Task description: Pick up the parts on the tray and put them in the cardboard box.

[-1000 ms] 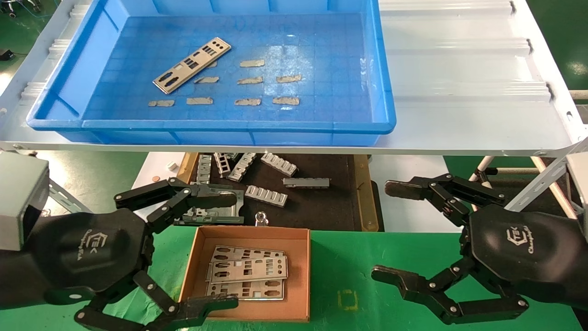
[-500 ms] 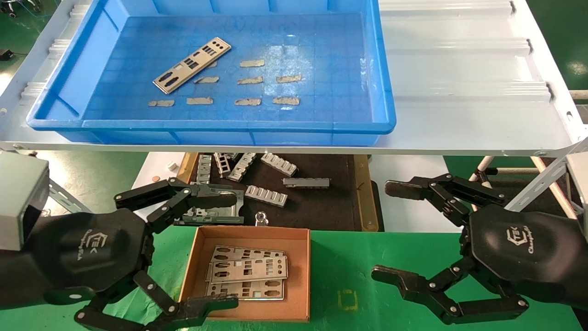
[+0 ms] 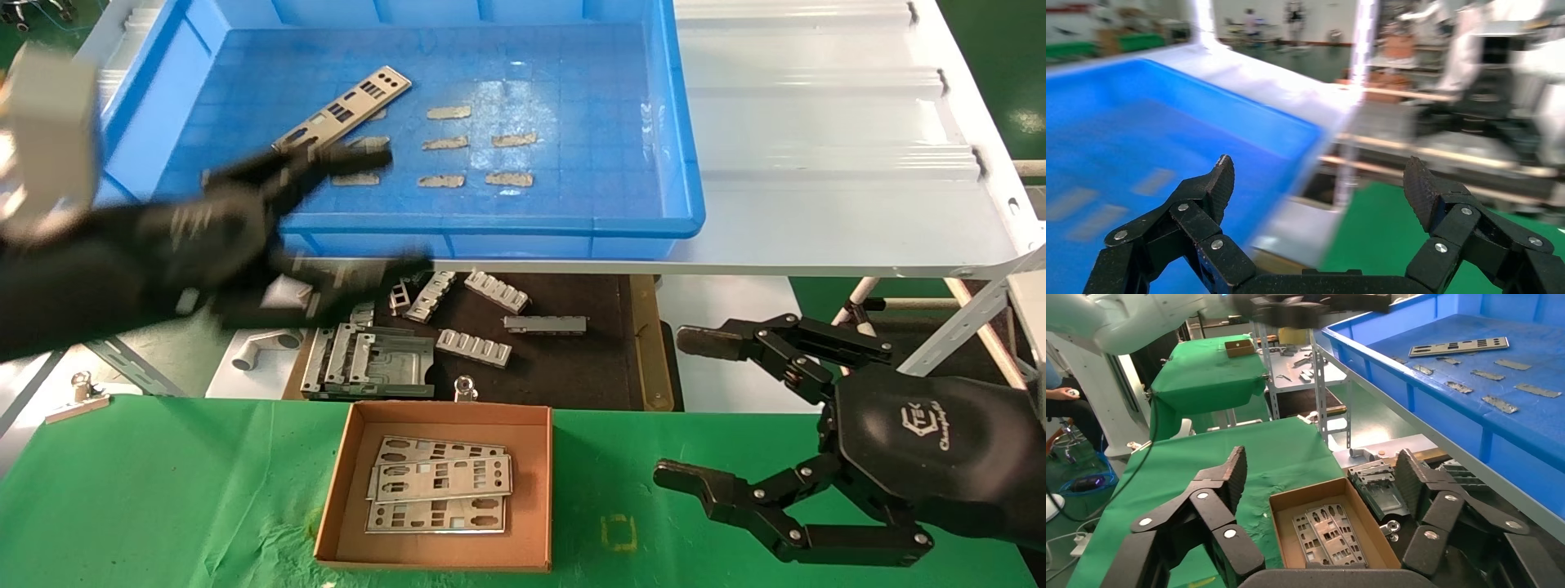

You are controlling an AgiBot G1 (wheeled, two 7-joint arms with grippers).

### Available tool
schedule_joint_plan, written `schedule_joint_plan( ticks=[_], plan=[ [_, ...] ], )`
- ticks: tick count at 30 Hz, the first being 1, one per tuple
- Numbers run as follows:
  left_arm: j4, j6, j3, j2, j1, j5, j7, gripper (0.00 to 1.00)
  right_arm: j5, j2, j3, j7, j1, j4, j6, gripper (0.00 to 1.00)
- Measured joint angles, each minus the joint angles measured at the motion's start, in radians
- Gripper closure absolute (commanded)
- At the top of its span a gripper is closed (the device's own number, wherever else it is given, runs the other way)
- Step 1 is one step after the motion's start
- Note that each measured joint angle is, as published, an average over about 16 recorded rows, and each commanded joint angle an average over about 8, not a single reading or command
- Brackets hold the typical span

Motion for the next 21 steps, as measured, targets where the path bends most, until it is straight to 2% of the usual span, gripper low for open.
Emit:
schedule_joint_plan(
  ticks=[10, 21],
  plan=[
    [0.292, -0.112, 0.092, 0.128, -0.299, 0.225, 0.017, 0.0, 0.0, 0.0, 0.0, 0.0, 0.0, 0.0, 0.0, 1.0],
    [0.679, -0.111, 0.174, 0.264, -0.527, 0.376, 0.161, 0.0, 0.0, 0.0, 0.0, 0.0, 0.0, 0.0, 0.0, 1.0]
  ],
)
